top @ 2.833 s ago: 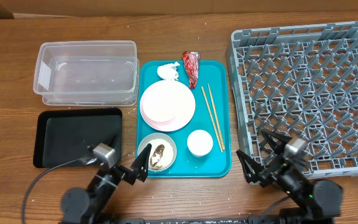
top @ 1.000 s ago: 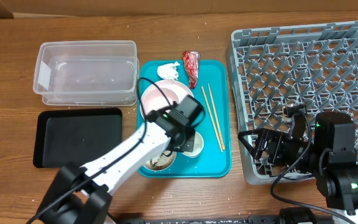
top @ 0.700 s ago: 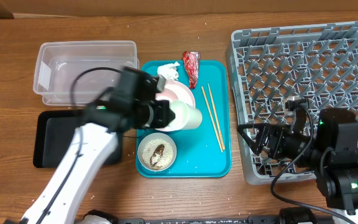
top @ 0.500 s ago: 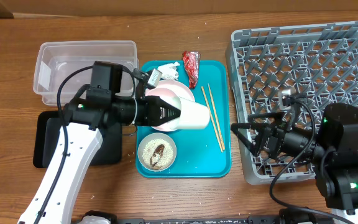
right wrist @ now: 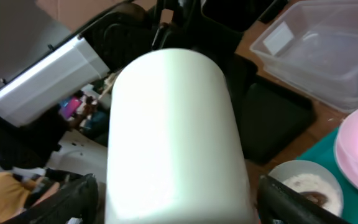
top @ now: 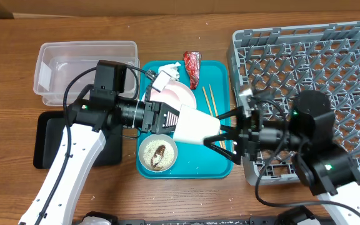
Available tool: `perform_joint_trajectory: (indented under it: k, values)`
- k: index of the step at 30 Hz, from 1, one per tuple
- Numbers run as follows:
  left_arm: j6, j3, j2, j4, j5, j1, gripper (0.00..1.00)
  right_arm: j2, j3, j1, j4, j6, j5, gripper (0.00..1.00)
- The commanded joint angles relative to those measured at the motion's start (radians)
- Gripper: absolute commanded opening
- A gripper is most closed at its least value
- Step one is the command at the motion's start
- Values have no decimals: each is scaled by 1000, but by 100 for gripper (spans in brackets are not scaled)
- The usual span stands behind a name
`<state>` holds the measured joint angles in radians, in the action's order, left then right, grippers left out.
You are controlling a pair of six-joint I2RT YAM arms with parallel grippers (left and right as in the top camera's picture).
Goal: Sort waste into correct bins and load items into the dishwasher
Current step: 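Lift the cup with the left gripper and grasp it with the right gripper, then carry the cup with the right gripper and set it upright in the rack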
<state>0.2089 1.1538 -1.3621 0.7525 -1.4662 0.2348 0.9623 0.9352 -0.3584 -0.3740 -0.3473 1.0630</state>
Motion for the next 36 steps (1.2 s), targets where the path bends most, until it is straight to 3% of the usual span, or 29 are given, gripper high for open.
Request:
perform_joint_trajectory:
  k: [1,3,5,6,8,9,10,15,17,23,25,33,36]
  values:
    - [-23,11,-1,-2,-14,15,4,6,21,-40,52,-54,16,74]
    - [-23,11,-1,-2,-8,14,4,6,22,-53,64,-54,15,71]
    - [-23,11,-1,-2,-8,14,4,6,22,-59,62,-54,15,63]
    - [-23,11,-1,-2,-7,14,11,6,22,-59,58,-54,15,60]
    - [-22,11,-1,-2,7,14,57,0,22,-58,50,-52,15,60]
    - [-23,11,-1,-2,18,14,94,-5,22,-57,46,-46,14,60]
    - [-22,11,-1,1,45,14,100,-13,22,-54,40,-41,10,60]
    - [-23,11,-1,128,399,12,100,-121,22,20,-107,7,-118,60]
    - [-22,12,-1,193,512,10,100,-170,22,69,-217,7,-268,61]
    - [-56,62,4,325,539,-32,100,-207,84,183,-589,-45,-889,61]
    - [-73,95,11,360,562,-32,100,-188,124,206,-668,-51,-1009,61]
    - [-80,145,66,394,648,-6,100,24,186,219,-864,-70,-1089,61]
    - [-82,145,83,420,679,-2,100,150,186,219,-874,-69,-1090,68]
